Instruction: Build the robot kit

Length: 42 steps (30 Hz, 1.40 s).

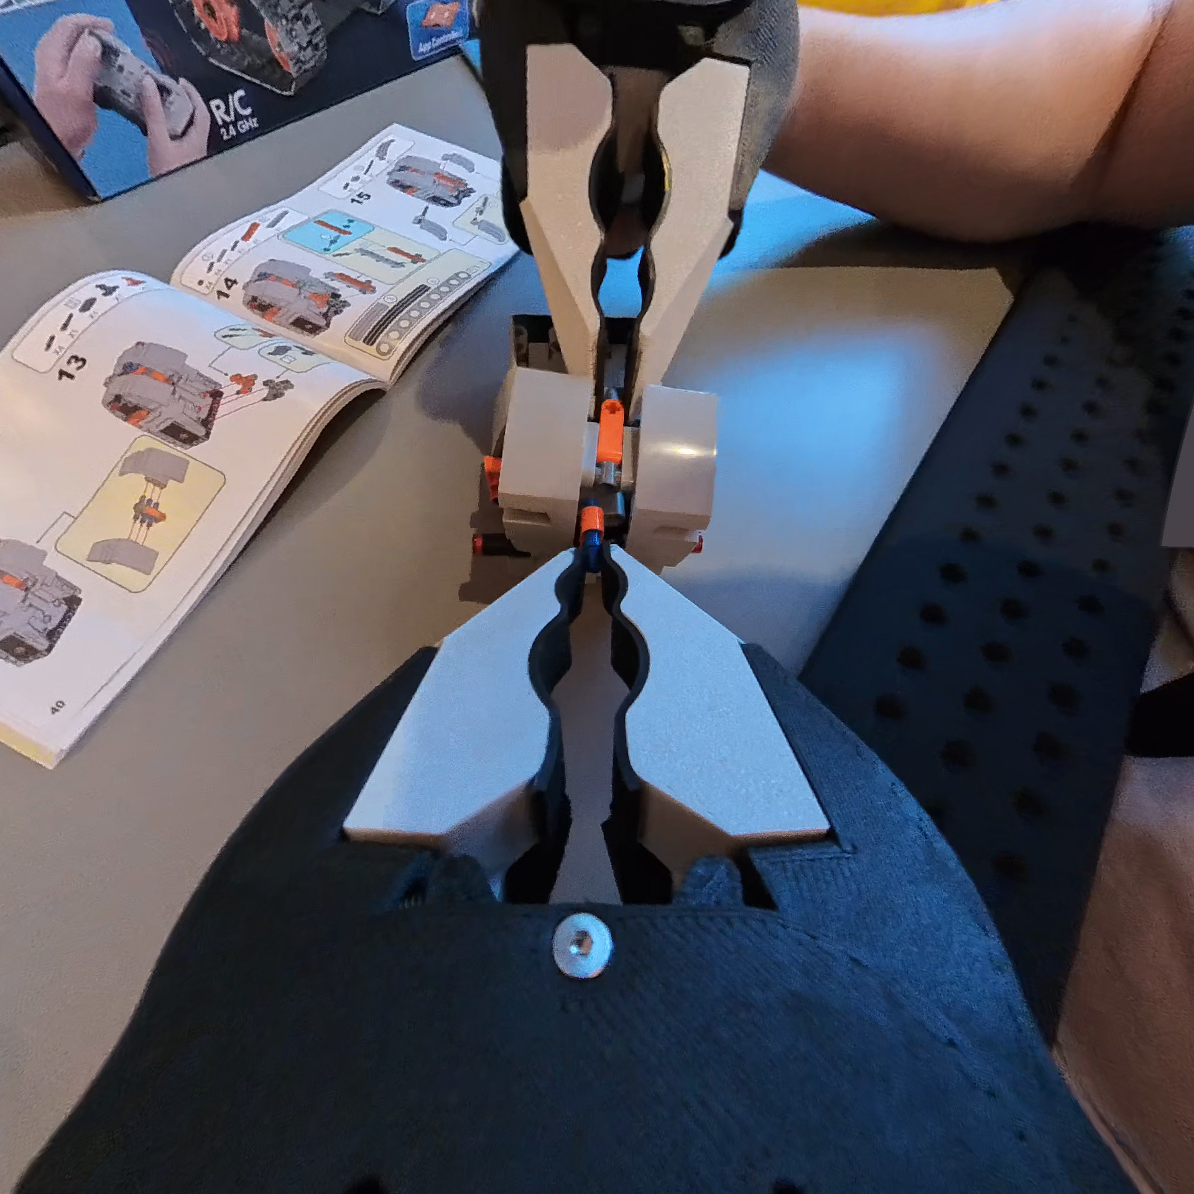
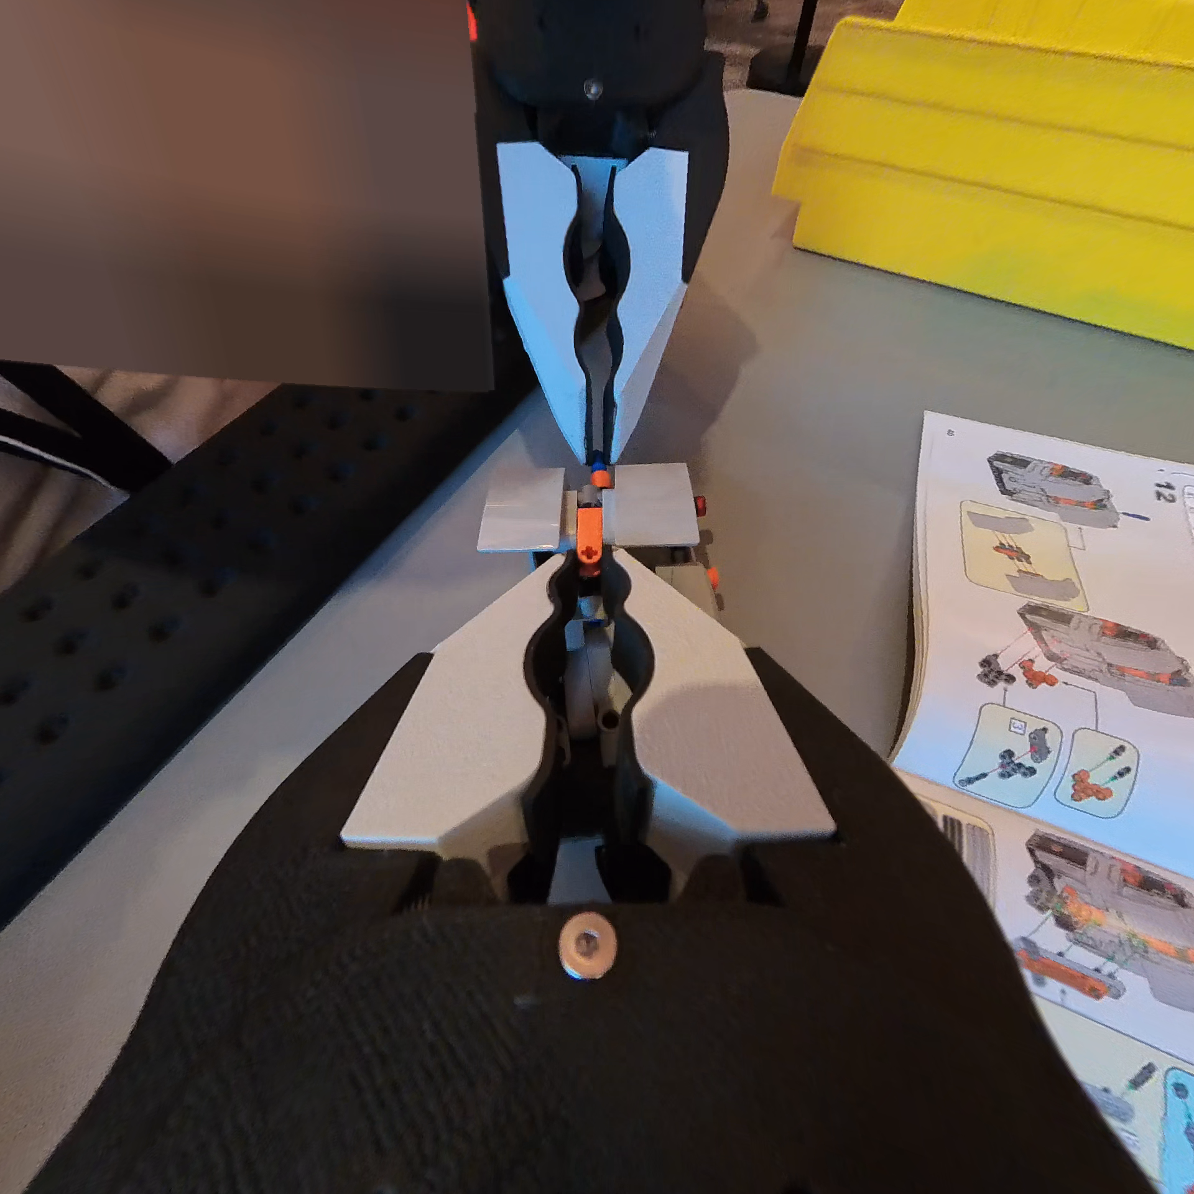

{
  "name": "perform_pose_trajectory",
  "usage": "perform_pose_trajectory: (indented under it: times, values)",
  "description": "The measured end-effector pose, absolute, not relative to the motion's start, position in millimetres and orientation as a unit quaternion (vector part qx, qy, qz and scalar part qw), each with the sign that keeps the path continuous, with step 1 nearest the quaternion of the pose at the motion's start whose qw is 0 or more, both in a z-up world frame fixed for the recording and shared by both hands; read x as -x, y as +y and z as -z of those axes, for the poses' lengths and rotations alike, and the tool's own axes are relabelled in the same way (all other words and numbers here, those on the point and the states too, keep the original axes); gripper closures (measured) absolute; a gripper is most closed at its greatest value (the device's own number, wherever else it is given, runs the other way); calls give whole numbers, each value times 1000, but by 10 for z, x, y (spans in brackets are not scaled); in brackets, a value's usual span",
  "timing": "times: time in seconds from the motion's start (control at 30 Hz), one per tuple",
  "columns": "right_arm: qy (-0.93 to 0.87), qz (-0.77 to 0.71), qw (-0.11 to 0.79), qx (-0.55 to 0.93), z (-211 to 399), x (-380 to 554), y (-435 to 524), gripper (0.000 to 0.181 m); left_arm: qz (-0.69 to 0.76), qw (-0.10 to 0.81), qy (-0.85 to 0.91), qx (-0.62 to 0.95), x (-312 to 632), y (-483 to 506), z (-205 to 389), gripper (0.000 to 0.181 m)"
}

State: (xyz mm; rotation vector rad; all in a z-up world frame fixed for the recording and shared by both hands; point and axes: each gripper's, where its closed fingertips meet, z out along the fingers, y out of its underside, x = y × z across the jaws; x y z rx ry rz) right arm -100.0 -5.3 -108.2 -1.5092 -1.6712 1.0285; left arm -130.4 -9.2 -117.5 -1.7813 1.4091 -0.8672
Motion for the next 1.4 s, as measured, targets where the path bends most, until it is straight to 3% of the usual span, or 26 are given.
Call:
perform_pose_trajectory:
  times: [0.43,0.77,1.4]
  values:
    - [-728,-285,234,578,1117,987,71,176,322,362,578,656,1272,-88,1190,179]
    - [-726,-306,208,580,1117,960,31,176,316,372,578,654,1256,-103,1190,179]
    - [-746,-211,191,602,1130,914,26,177,327,366,570,659,1236,-106,1190,179]
